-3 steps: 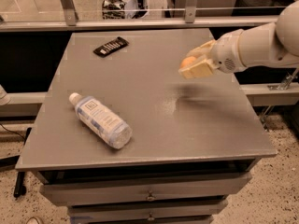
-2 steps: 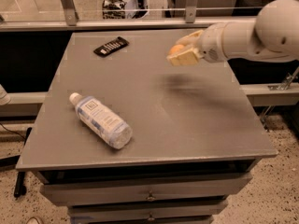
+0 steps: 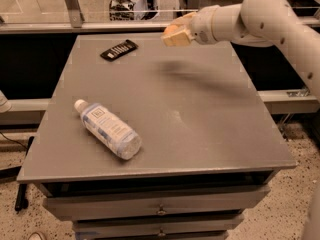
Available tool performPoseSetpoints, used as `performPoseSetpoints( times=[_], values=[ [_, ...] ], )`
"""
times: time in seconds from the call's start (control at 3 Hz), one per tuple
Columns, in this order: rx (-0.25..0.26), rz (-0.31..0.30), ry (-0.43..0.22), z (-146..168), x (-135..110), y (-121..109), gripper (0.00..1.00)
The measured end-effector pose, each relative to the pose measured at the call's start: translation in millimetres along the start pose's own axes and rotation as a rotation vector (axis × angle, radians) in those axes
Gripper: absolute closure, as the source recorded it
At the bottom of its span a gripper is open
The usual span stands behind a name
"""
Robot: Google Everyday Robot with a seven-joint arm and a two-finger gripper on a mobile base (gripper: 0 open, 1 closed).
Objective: Move orange near rxbar chocolate
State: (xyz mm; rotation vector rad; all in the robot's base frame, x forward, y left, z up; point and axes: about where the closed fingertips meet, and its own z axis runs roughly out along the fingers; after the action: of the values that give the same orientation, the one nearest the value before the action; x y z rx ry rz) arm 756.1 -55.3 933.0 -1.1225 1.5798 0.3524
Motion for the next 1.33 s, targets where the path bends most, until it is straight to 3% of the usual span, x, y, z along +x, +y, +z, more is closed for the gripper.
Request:
performPoseSetpoints(
  times=[0.33,0.67,1.33],
  values=[
    [-0.039,-0.009,-0.017,41.7,-7.1,-9.9,1.0],
    [-0.099,-0.015,-0.029,78.4,-13.2,-3.9,1.0],
    [-0.211,-0.039,-0.022,125.6,-18.1,24.1,1.0]
  ],
)
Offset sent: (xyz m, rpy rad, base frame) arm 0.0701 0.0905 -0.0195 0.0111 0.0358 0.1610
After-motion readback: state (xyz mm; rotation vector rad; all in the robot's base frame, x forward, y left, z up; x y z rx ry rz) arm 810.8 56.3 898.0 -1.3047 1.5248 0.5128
